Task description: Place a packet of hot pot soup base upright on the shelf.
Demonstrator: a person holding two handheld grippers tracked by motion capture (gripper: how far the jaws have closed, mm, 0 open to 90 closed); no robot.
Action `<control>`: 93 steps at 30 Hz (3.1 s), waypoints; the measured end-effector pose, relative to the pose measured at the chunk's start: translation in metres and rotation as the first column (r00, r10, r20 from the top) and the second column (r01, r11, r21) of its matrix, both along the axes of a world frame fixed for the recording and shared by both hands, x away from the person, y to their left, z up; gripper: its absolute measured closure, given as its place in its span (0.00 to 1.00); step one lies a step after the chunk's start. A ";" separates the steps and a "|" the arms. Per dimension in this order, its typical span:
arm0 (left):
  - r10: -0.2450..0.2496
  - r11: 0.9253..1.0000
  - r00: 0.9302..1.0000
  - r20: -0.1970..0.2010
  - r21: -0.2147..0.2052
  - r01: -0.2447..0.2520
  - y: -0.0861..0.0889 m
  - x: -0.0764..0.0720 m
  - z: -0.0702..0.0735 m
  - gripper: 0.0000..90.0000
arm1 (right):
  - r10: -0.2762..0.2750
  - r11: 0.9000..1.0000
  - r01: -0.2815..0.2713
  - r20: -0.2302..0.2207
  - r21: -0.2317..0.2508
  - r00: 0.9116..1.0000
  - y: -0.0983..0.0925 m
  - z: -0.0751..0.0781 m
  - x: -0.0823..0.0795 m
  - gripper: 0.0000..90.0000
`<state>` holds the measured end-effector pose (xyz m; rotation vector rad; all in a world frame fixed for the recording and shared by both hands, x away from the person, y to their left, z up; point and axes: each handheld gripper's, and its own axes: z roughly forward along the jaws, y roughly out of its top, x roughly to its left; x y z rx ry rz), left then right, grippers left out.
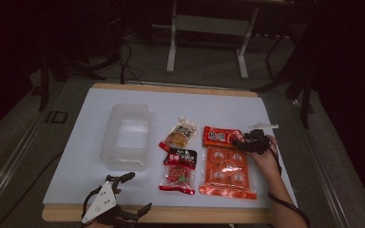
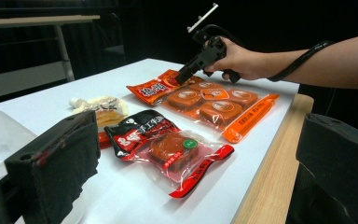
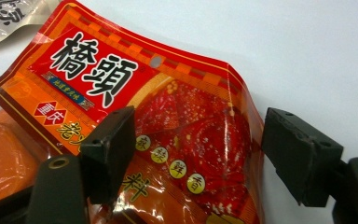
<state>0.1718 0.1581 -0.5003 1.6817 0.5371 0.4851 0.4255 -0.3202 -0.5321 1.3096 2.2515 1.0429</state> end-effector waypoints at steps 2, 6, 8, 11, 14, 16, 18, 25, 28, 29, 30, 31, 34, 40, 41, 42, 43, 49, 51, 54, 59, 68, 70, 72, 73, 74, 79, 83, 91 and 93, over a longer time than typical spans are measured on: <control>-0.002 1.000 1.000 0.000 0.001 0.002 0.000 0.000 0.000 0.00 | 0.004 1.000 -0.004 0.000 -0.010 1.000 0.001 0.000 0.000 0.32; -0.006 1.000 1.000 -0.001 0.002 0.006 -0.001 0.000 0.000 0.00 | 0.017 0.999 -0.017 0.001 -0.039 1.000 0.005 0.001 -0.002 0.44; -0.006 1.000 1.000 0.000 0.001 0.006 -0.001 -0.001 0.000 0.00 | 0.016 0.997 -0.016 0.007 -0.070 1.000 0.007 0.002 -0.003 0.54; -0.006 1.000 1.000 -0.002 -0.003 0.006 -0.001 0.000 0.000 0.00 | 0.010 0.996 -0.009 0.008 -0.092 1.000 0.009 0.003 -0.004 0.68; -0.009 1.000 1.000 -0.005 -0.001 0.009 -0.001 0.000 0.000 0.00 | 0.005 0.993 -0.002 0.023 -0.122 1.000 0.012 0.004 -0.006 0.78; -0.010 1.000 1.000 -0.006 -0.001 0.010 -0.002 0.000 0.000 0.00 | 0.001 0.989 0.004 0.035 -0.145 0.999 0.014 0.005 -0.007 0.83; -0.009 1.000 1.000 -0.004 0.002 0.009 -0.002 -0.001 0.000 0.00 | 0.003 0.987 0.004 0.043 -0.162 0.999 0.017 0.006 -0.008 0.90; -0.008 1.000 1.000 -0.007 -0.002 0.008 -0.001 0.000 -0.001 0.00 | 0.003 0.988 0.004 0.049 -0.151 0.999 0.017 0.014 -0.012 0.96; -0.010 1.000 1.000 -0.006 -0.003 0.010 -0.001 0.000 0.000 0.00 | -0.002 0.990 0.010 0.057 -0.137 0.998 0.016 0.019 -0.015 0.97; -0.012 1.000 1.000 -0.011 -0.006 0.012 -0.001 0.000 0.000 0.00 | -0.002 0.991 0.010 0.057 -0.130 0.998 0.015 0.021 -0.016 0.97; -0.015 1.000 1.000 -0.017 -0.009 0.015 -0.001 0.001 0.000 0.00 | -0.001 0.992 0.009 0.060 -0.124 0.998 0.015 0.023 -0.017 0.97; -0.019 1.000 1.000 -0.018 -0.017 0.019 0.000 0.001 -0.001 0.00 | -0.002 0.992 0.010 0.065 -0.124 0.998 0.015 0.024 -0.018 0.97; -0.019 1.000 1.000 -0.020 -0.025 0.018 0.001 0.002 0.000 0.00 | 0.001 0.992 0.009 0.081 -0.124 0.997 0.015 0.028 -0.020 0.97; -0.010 1.000 0.999 -0.030 -0.029 0.009 0.002 0.002 0.000 0.00 | 0.002 0.995 0.008 0.106 -0.098 0.994 0.013 0.038 -0.027 0.98; -0.008 1.000 1.000 -0.030 -0.027 0.007 0.002 0.002 0.000 0.00 | -0.001 0.996 0.011 0.113 -0.093 0.994 0.012 0.040 -0.029 0.98; -0.010 1.000 0.999 -0.032 -0.026 0.009 0.001 0.002 0.000 0.00 | 0.001 0.995 0.011 0.122 -0.094 0.993 0.012 0.042 -0.030 0.98; -0.008 1.000 0.999 -0.032 -0.025 0.007 0.001 0.002 0.000 0.00 | 0.002 0.995 0.011 0.128 -0.098 0.992 0.013 0.045 -0.032 0.98; -0.016 1.000 0.999 -0.046 -0.014 0.015 0.000 0.002 0.001 0.00 | 0.011 0.998 -0.001 0.173 -0.062 0.985 0.013 0.062 -0.042 0.98; -0.020 1.000 0.999 -0.049 -0.014 0.019 -0.001 0.002 0.001 0.00 | 0.017 0.999 -0.008 0.184 -0.050 0.983 0.012 0.068 -0.045 0.98; -0.025 1.000 0.998 -0.051 -0.017 0.024 -0.001 0.002 0.001 0.00 | 0.024 0.999 -0.017 0.203 -0.036 0.979 0.012 0.077 -0.052 0.98; -0.025 1.000 0.998 -0.054 -0.017 0.024 -0.001 0.003 0.001 0.00 | 0.039 0.999 -0.034 0.237 -0.024 0.971 0.012 0.090 -0.062 0.99; -0.006 1.000 0.999 -0.042 -0.016 0.005 0.000 0.002 0.002 0.00 | 0.070 0.997 -0.071 0.291 -0.007 0.954 0.015 0.113 -0.081 0.99; -0.009 1.000 0.999 -0.044 -0.016 0.008 0.000 0.002 0.002 0.00 | 0.080 0.997 -0.082 0.311 -0.006 0.947 0.017 0.118 -0.087 0.99; -0.011 1.000 0.999 -0.044 -0.010 0.010 -0.001 0.002 0.002 0.00 | 0.090 0.996 -0.092 0.333 -0.010 0.939 0.020 0.124 -0.094 0.99; -0.011 1.000 0.999 -0.041 -0.006 0.011 -0.001 0.002 0.002 0.00 | 0.096 0.995 -0.098 0.343 -0.011 0.934 0.021 0.126 -0.097 0.99; -0.011 1.000 0.999 -0.040 -0.002 0.010 -0.001 0.002 0.002 0.00 | 0.100 0.995 -0.102 0.353 -0.012 0.930 0.023 0.129 -0.100 0.99; -0.007 1.000 0.999 -0.039 0.001 0.007 -0.001 0.002 0.002 0.00 | 0.128 0.991 -0.136 0.396 -0.008 0.909 0.029 0.141 -0.116 0.99; -0.011 1.000 0.999 -0.037 0.007 0.011 -0.002 0.002 0.002 0.00 | 0.147 0.987 -0.160 0.426 -0.006 0.893 0.032 0.148 -0.131 0.99; -0.010 1.000 0.999 -0.041 0.008 0.010 -0.002 0.002 0.002 0.00 | 0.174 0.981 -0.194 0.449 -0.002 0.876 0.032 0.157 -0.151 0.99; -0.010 1.000 0.999 -0.044 0.004 0.010 -0.002 0.002 0.001 0.00 | 0.189 0.977 -0.211 0.460 -0.004 0.868 0.034 0.161 -0.157 0.99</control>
